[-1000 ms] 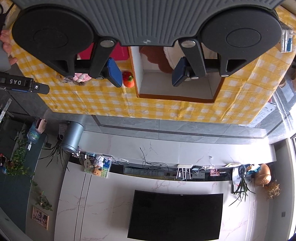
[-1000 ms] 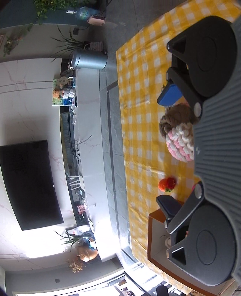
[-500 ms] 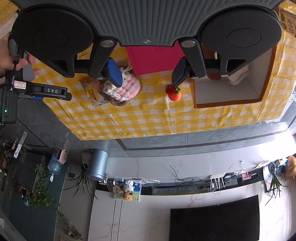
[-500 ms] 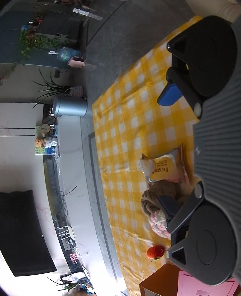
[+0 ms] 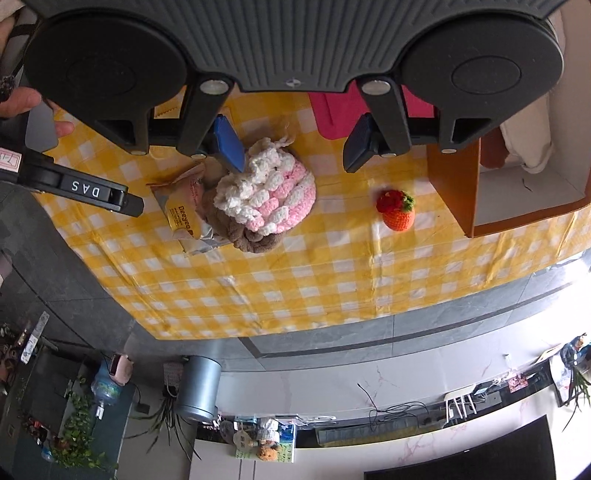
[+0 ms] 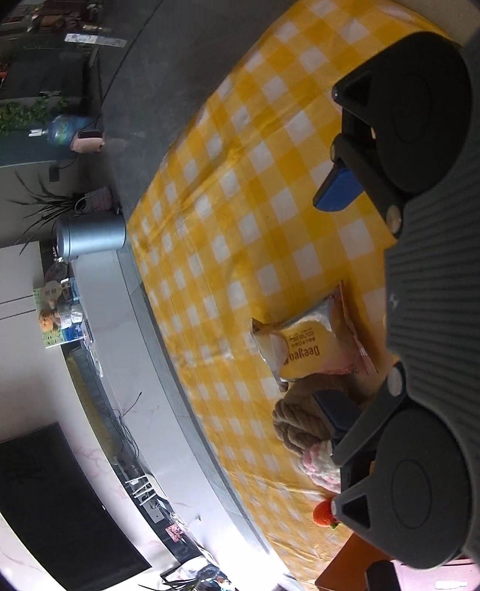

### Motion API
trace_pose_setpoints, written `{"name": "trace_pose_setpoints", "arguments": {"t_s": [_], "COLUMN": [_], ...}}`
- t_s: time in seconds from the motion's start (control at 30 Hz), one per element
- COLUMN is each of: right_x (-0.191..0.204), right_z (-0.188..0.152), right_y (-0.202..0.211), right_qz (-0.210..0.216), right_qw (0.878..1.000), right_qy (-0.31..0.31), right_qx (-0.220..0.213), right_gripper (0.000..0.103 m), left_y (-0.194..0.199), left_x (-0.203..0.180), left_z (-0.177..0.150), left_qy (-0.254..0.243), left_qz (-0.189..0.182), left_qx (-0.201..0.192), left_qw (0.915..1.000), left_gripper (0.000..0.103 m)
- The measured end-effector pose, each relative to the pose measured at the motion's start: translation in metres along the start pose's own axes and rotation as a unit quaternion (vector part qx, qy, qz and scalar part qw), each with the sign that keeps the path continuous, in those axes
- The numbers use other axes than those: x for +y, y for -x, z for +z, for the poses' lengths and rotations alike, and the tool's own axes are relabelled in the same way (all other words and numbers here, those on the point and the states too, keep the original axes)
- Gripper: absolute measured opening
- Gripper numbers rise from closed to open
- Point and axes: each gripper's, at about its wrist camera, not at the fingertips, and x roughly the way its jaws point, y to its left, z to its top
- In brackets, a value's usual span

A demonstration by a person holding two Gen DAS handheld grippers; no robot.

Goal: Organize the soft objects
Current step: 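Move the right gripper back to the pile and grasp the yellow cloth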

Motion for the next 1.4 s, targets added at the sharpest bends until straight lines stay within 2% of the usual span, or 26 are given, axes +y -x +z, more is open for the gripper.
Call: {"name": "trace_pose_setpoints", "arguments": {"t_s": [0.1,0.23,0.3,0.37,0.4,0.5,0.57,0.7,0.77,0.87,1.03,1.13,1.2,1.27,1.3,1.37,1.4], "right_x": [-0.003,0.002,0.011,0.025,0.027,0.011,0.004,-0.002,0.003,0.017,0.024,0.016,0.015,0.015,0.017,0.019,0.02], "right_z": [-0.002,-0.008,-0.013,-0.02,-0.022,-0.019,-0.02,-0.025,-0.028,-0.037,-0.048,-0.046,-0.046,-0.047,-0.048,-0.05,-0.05], "right_y": [-0.018,-0.036,-0.032,-0.017,-0.013,-0.02,-0.033,-0.053,-0.049,-0.044,-0.062,-0.061,-0.056,-0.051,-0.049,-0.048,-0.048], "right_qz": [-0.014,-0.02,-0.008,-0.03,-0.039,-0.029,-0.033,-0.002,0.005,0.001,-0.038,-0.004,-0.007,-0.002,-0.005,-0.017,-0.022], "right_qw": [1.0,0.997,0.992,0.98,0.977,0.986,0.985,0.981,0.98,0.972,0.962,0.969,0.97,0.969,0.969,0.968,0.967], "right_qy": [0.003,0.036,0.1,0.192,0.208,0.151,0.139,0.119,0.133,0.193,0.223,0.189,0.192,0.193,0.197,0.204,0.206], "right_qx": [0.025,0.066,0.073,0.034,0.029,0.068,0.098,0.152,0.151,0.135,0.153,0.158,0.152,0.152,0.15,0.148,0.147], "right_gripper": [0.1,0.1,0.1,0.1,0.1,0.1,0.1,0.1,0.1,0.1,0.098,0.077,0.063,0.031,0.019,0.008,0.006], "left_y": [-0.008,-0.011,-0.012,-0.01,-0.008,-0.002,0.002,0.004,0.009,0.022,0.03,0.032,0.036,0.041,0.043,0.047,0.049], "left_x": [-0.008,-0.019,-0.021,-0.021,-0.02,-0.017,-0.015,-0.007,-0.008,-0.011,-0.011,-0.009,-0.008,-0.006,-0.006,-0.009,-0.011], "left_z": [-0.002,-0.003,-0.003,-0.003,-0.003,-0.005,-0.006,-0.006,-0.007,-0.007,-0.006,-0.006,-0.007,-0.007,-0.008,-0.008,-0.008], "left_qy": [-0.007,-0.021,-0.021,-0.02,-0.019,-0.019,-0.017,0.009,0.01,0.0,0.001,0.001,0.003,0.009,0.009,0.003,-0.001], "left_qz": [0.01,0.007,0.012,0.012,0.011,0.012,0.013,-0.032,-0.04,-0.029,-0.018,-0.004,0.001,0.005,0.009,0.018,0.02], "left_qx": [0.017,0.018,0.023,0.026,0.026,0.024,0.024,0.045,0.047,0.032,0.037,0.04,0.038,0.037,0.035,0.031,0.03], "left_qw": [0.9998,0.9996,0.9994,0.9994,0.9994,0.9995,0.9995,0.9984,0.9981,0.9991,0.9992,0.9992,0.9993,0.9993,0.9993,0.9994,0.9994], "left_gripper": [0.073,0.073,0.072,0.073,0.073,0.073,0.073,0.073,0.073,0.073,0.074,0.074,0.074,0.074,0.074,0.074,0.074]}}
